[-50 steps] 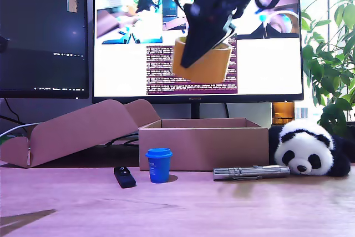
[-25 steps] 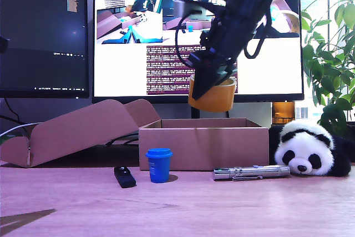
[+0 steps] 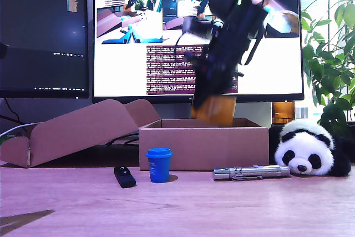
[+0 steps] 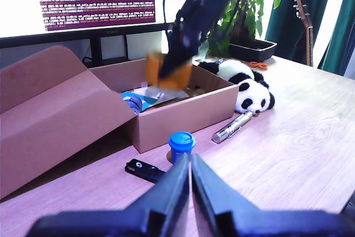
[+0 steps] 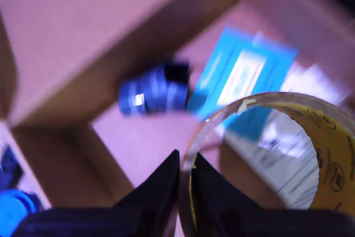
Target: Pick up the tape roll and place it inside the cardboard box
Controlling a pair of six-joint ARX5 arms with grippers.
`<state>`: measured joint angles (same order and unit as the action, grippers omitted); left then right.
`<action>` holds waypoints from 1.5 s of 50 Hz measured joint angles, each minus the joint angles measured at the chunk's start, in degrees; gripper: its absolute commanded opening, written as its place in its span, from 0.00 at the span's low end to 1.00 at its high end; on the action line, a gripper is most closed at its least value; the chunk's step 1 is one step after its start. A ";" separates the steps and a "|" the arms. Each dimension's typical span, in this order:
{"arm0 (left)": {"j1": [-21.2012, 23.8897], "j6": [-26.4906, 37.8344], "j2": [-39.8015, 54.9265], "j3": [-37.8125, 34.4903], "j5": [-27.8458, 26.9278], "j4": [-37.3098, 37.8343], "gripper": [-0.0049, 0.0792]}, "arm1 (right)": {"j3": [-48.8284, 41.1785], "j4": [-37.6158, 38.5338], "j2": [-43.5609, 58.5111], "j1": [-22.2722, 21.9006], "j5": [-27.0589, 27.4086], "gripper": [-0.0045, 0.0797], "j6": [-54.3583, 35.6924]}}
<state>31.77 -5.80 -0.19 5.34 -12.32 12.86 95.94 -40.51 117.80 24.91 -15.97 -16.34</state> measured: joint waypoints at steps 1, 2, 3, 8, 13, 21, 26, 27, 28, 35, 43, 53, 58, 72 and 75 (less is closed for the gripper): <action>0.00 0.00 0.00 0.00 0.00 -0.04 0.03 | -0.02 -0.35 0.22 0.00 0.00 0.04 0.00; 0.00 0.00 0.00 0.00 0.00 0.00 0.03 | -0.02 -0.59 0.39 0.00 0.00 0.04 0.00; 0.00 0.00 0.00 0.00 0.00 0.02 0.03 | -0.02 -0.81 0.63 0.00 0.02 0.04 0.00; 0.00 0.00 0.00 0.00 0.00 -0.02 0.03 | -0.02 -0.94 1.01 0.00 0.02 0.04 0.00; 0.00 0.00 0.00 0.00 0.00 -0.02 0.03 | -0.02 -0.35 1.01 -0.07 0.02 0.06 0.00; 0.00 0.00 0.00 0.00 0.00 -0.02 0.03 | -0.02 -0.59 1.01 0.04 0.00 0.34 0.00; 0.00 0.00 0.00 0.00 0.00 -0.02 0.03 | -0.02 -0.74 1.01 0.07 0.04 0.41 0.00; 0.00 0.00 0.00 0.00 0.00 -0.02 0.03 | -0.02 -0.74 1.01 0.07 0.02 0.41 0.00; 0.00 0.00 0.00 0.00 0.00 -0.04 0.03 | -0.02 -0.74 1.01 0.07 0.04 0.41 0.00; 0.00 0.00 0.00 0.00 0.00 -0.02 0.03 | -0.02 -1.11 1.01 0.09 0.04 0.16 0.00; 0.00 0.00 0.00 0.00 0.00 -0.02 0.03 | 0.24 -3.93 1.01 0.11 0.02 0.04 1.62; 0.00 0.00 0.00 0.00 0.00 -0.02 0.03 | 1.70 -4.85 0.50 0.11 0.02 0.04 2.84; 0.00 0.00 0.00 0.00 0.00 -0.02 0.03 | 1.70 -6.67 -1.38 0.13 0.07 0.04 2.84; 0.00 0.00 0.00 0.00 0.00 -0.02 0.03 | 1.90 -13.57 -13.11 0.26 0.04 0.04 2.89; 0.00 0.00 0.00 0.00 0.00 -0.02 0.03 | 1.95 -13.66 -15.26 0.26 0.04 0.04 2.91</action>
<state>31.77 -5.80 -0.19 5.34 -12.32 12.84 97.89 -54.17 102.54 25.17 -15.92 -13.43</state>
